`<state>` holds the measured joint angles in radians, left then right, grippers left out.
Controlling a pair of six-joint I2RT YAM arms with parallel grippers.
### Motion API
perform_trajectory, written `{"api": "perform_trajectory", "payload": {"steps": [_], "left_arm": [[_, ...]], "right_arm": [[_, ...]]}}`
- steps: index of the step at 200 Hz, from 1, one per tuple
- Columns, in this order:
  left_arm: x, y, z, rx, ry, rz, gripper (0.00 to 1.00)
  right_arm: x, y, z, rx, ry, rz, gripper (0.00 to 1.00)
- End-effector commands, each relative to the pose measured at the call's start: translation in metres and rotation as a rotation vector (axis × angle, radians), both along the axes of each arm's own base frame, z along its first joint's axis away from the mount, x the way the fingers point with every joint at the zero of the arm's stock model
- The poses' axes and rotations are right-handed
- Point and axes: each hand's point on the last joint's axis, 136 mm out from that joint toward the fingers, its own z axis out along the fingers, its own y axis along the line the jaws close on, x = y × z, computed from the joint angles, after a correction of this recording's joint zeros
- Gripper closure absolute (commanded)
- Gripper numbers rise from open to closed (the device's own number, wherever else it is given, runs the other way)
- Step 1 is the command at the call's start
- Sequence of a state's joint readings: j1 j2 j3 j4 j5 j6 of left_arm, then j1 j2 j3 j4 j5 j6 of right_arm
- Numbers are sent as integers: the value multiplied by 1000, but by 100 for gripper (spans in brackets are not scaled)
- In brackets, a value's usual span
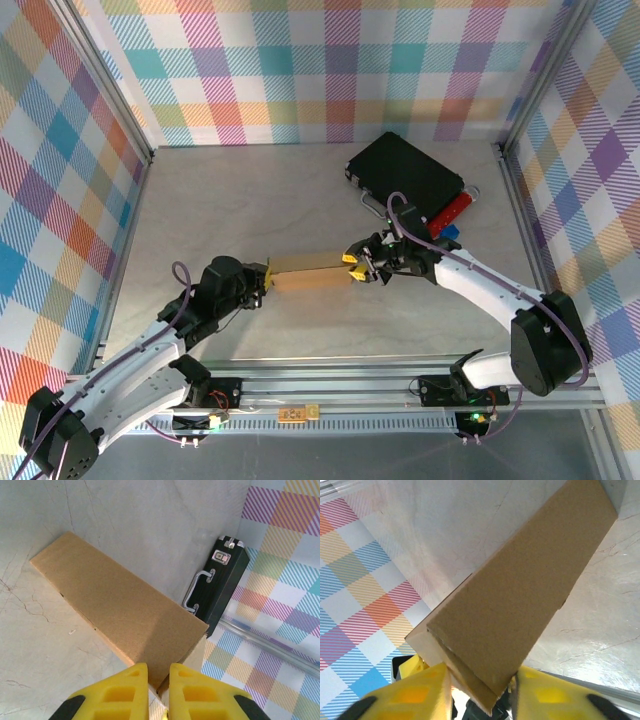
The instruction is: Fold the paper box
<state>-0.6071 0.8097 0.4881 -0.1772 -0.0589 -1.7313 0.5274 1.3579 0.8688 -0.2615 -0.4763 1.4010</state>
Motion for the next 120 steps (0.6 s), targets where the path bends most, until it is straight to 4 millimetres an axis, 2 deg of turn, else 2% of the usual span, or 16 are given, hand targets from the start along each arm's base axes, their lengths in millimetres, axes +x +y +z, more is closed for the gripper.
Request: {"api": "perform_trajectory", "payload": {"steps": [1,29,80,115,120], "left_arm": [[-8,12,-26,79,88,6,88],[-5,10,-28,75,93,-4,88],[6,-4,-25,71,45,-82,87],[-10,-10,-14,140,33,-238,79],[-18,-7,-21,157,68,-252,78]], "right_arm": [[-9,-15,-17,-62,45,2,74],[-16,-21,-27,-95,58,18,82],[-19,-26,-31,-154,14,86,86],[-33,-31,-27,-194,-34,210,85],[-37,-32,-27,-194,-33,226,84]]}}
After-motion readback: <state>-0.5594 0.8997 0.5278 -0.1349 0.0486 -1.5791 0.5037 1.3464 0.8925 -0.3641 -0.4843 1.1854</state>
